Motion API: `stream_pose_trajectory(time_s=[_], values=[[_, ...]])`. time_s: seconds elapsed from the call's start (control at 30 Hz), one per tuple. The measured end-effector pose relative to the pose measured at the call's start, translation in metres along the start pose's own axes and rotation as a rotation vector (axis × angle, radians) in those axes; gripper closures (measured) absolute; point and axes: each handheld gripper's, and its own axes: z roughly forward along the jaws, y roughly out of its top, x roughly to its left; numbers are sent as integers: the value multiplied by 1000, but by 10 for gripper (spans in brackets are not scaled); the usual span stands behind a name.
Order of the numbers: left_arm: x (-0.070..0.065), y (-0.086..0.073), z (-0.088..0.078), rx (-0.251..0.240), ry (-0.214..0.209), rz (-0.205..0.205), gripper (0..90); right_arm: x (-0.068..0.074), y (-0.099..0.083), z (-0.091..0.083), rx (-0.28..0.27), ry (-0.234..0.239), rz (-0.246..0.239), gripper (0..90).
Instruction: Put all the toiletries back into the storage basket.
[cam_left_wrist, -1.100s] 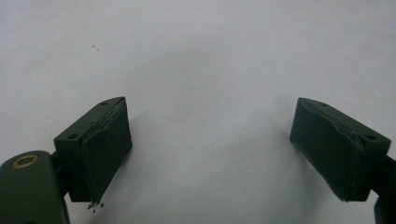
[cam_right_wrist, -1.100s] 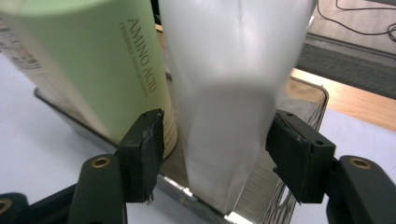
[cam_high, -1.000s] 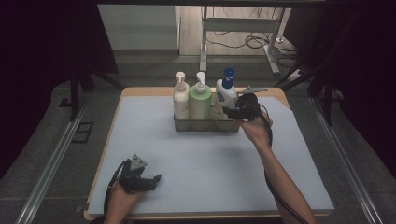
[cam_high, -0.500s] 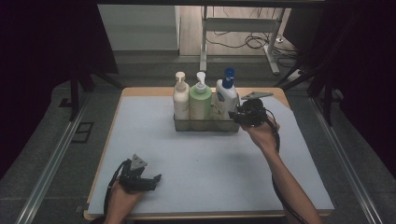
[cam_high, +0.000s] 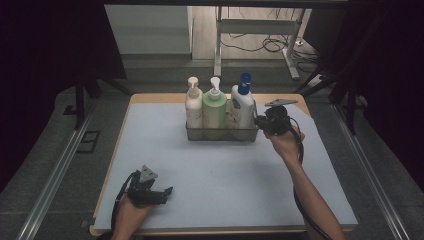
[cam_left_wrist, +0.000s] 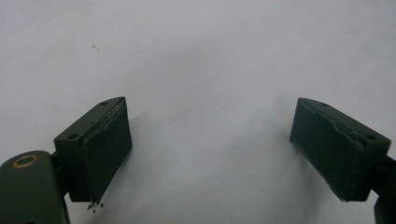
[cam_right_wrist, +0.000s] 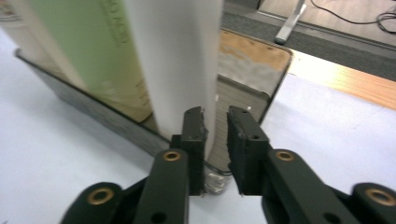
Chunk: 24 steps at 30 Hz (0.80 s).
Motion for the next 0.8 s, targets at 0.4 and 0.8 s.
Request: stream_pose_trajectory(time_s=[0.4,0.8], values=[[0,0,0,-1,0,-2,121,-13,4,30,18,-48,47,895],[0,0,0,-2,0,-4,121,-14,3,55,51,-50,62,893]])
